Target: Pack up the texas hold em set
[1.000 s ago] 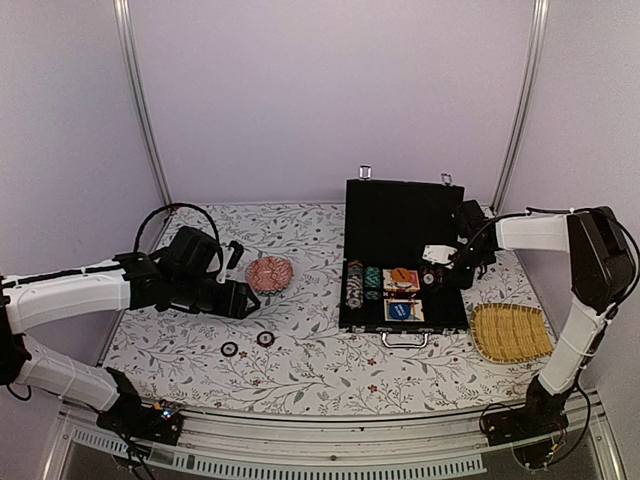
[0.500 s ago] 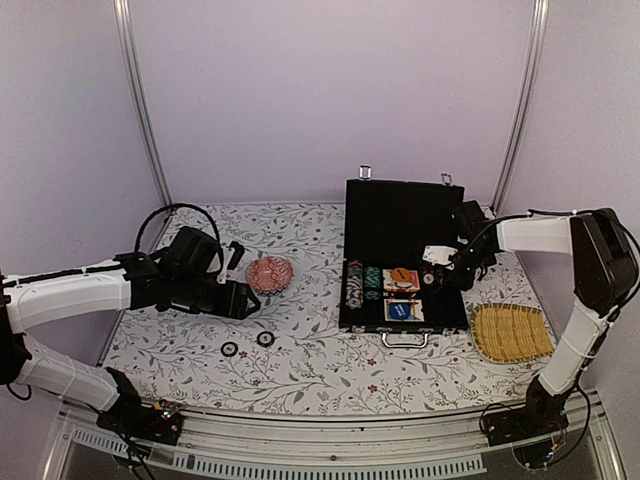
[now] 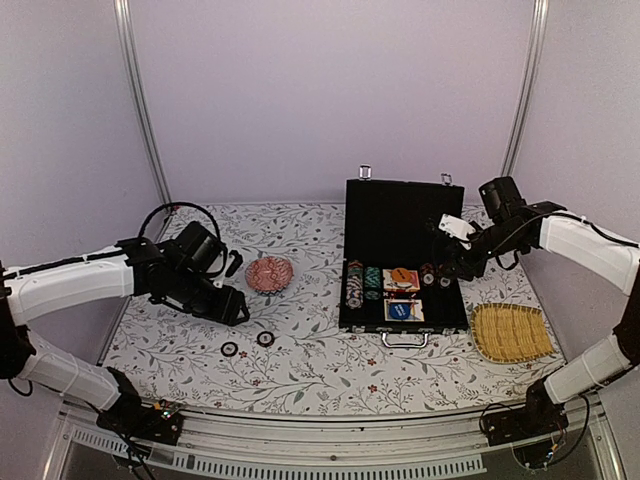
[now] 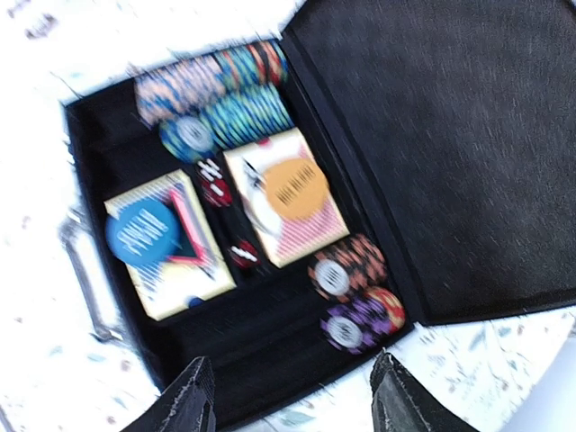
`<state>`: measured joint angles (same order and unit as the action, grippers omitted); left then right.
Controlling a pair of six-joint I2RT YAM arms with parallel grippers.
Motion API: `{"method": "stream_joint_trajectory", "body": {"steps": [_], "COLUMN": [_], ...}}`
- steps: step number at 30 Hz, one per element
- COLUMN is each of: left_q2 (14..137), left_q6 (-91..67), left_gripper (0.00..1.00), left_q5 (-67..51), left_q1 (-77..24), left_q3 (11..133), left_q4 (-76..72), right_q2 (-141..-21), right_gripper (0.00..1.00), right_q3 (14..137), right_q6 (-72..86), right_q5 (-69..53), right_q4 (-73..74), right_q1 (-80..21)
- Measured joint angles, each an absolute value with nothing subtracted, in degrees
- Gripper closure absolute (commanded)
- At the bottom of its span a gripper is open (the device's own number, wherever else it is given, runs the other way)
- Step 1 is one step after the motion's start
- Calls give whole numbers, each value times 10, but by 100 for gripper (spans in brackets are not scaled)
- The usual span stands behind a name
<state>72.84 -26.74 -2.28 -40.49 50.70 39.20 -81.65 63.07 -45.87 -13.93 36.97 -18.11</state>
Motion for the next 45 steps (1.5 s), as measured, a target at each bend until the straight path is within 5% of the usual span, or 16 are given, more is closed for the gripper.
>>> {"method": "stream_joint_trajectory", "body": {"steps": [6,23,45], "left_q2": [796,1031,1066], "left_q6": [-234,-157,-161], "left_gripper": [37,37,36], "left_q5": [-50,-55,-39], "left_q1": [-405,-425,-469], "left_q3": [539,700,699], "left_q4": [430,475,462], "right_q2": [-743,-658,-695], "right_gripper": [40,39,39], "right_q3": [548,442,442], "right_q6": [-414,-384,-384], "right_q5": [-259,-285,-291], "right_q4": [356,300,286], "right_q1": [-182,-156,-156]}}
